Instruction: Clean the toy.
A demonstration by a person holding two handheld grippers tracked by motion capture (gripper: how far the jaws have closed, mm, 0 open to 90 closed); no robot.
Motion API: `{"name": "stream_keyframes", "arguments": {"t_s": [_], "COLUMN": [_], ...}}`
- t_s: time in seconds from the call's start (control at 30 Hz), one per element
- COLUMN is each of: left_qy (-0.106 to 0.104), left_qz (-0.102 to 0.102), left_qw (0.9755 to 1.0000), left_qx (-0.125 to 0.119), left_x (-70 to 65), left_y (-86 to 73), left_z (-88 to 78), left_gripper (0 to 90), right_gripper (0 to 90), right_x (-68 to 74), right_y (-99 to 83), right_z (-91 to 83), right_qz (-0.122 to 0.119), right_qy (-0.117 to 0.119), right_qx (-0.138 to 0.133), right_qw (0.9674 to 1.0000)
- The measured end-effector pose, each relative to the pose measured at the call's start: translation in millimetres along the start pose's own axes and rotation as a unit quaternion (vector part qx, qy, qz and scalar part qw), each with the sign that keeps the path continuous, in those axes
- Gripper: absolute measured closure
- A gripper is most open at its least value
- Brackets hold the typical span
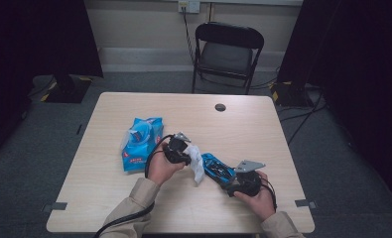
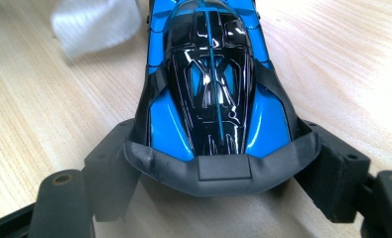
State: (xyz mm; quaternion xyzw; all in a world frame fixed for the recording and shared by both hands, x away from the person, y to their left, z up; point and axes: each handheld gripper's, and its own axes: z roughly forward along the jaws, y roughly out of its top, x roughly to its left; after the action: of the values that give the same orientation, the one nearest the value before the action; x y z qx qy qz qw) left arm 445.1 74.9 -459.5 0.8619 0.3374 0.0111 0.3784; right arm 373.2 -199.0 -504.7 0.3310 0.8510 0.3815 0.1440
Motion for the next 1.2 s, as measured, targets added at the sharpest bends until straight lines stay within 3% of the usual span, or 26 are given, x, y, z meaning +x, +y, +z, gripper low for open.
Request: {"name": "stream_keyframes", "arguments": {"t_s": [0.03, 0.27, 0.6, 0.67, 0.8, 0.93, 1.2], "left_qy": [-0.009, -0.044, -0.065, -0.071, -0.062, -0.077, -0.071], "left_qz": [0.014, 0.040, 0.067, 0.067, 0.068, 0.070, 0.086], "left_qw": [0.9998, 0.9981, 0.9955, 0.9950, 0.9952, 0.9941, 0.9933], "left_qx": [-0.006, -0.014, 0.015, 0.019, 0.032, 0.030, 0.030], "left_x": [-8.5, -36.8, -67.4, -71.6, -76.1, -78.5, -85.2], "left_y": [8.5, 27.0, 38.5, 38.6, 42.8, 42.8, 41.3], "left_z": [-2.8, 5.6, 48.5, 56.6, 57.9, 58.7, 61.9], "left_gripper": [82.5, 82.5, 82.5, 82.4, 82.3, 82.2, 82.1], "right_gripper": [24.4, 24.4, 24.3, 24.4, 24.3, 24.3, 24.4], "right_x": [0.0, 0.0, -0.2, -0.3, -1.0, -1.0, -1.1], "right_y": [0.0, 0.0, 0.0, 0.0, -0.3, -0.2, -0.2], "right_z": [0.0, 0.0, 0.1, 0.1, -0.2, -0.2, -0.1], "right_qz": [0.000, 0.000, 0.000, 0.000, 0.000, 0.000, -0.001], "right_qy": [0.000, 0.000, 0.000, 0.000, 0.001, 0.001, 0.001], "right_qx": [0.000, 0.000, 0.000, 0.000, 0.000, 0.000, 0.000], "right_qw": [1.0000, 1.0000, 1.0000, 1.0000, 1.0000, 1.0000, 1.0000]}}
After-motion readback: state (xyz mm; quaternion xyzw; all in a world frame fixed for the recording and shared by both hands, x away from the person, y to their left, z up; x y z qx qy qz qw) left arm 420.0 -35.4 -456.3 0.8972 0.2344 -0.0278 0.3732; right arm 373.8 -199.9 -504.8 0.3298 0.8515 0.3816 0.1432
